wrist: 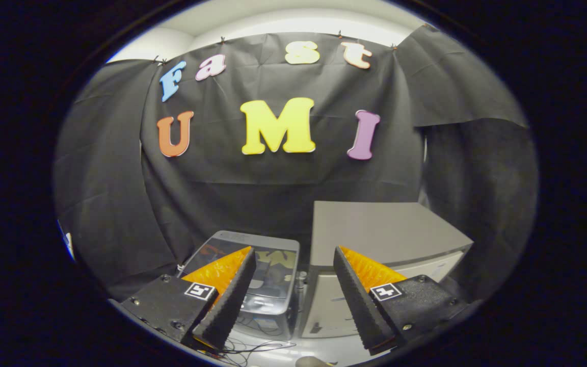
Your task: Put the clothes into the washing machine and then close the washing machine lid.
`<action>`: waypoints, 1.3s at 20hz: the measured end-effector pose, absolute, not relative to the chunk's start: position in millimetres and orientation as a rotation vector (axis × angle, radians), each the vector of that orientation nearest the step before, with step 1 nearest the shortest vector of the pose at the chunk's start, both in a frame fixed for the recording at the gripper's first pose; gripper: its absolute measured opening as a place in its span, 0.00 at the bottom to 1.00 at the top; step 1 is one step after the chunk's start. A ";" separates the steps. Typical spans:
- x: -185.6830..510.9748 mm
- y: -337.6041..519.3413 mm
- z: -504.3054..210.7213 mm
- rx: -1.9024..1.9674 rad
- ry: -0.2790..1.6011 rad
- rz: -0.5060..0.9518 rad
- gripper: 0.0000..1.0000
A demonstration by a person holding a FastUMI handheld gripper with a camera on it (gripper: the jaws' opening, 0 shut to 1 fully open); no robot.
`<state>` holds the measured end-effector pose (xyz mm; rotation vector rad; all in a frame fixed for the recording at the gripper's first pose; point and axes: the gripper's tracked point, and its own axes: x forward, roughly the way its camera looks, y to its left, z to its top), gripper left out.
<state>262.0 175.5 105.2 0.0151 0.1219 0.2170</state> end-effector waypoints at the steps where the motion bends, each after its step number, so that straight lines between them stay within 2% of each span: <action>1: 246.8 153.6 103.4 0.015 0.108 0.207 0.96; 13: 93.1 -9.7 32.0 0.049 0.088 0.140 0.97; 19: 58.1 -49.3 8.4 0.082 0.105 0.120 0.97; 26: 47.9 -71.9 18.7 0.082 0.085 0.088 0.97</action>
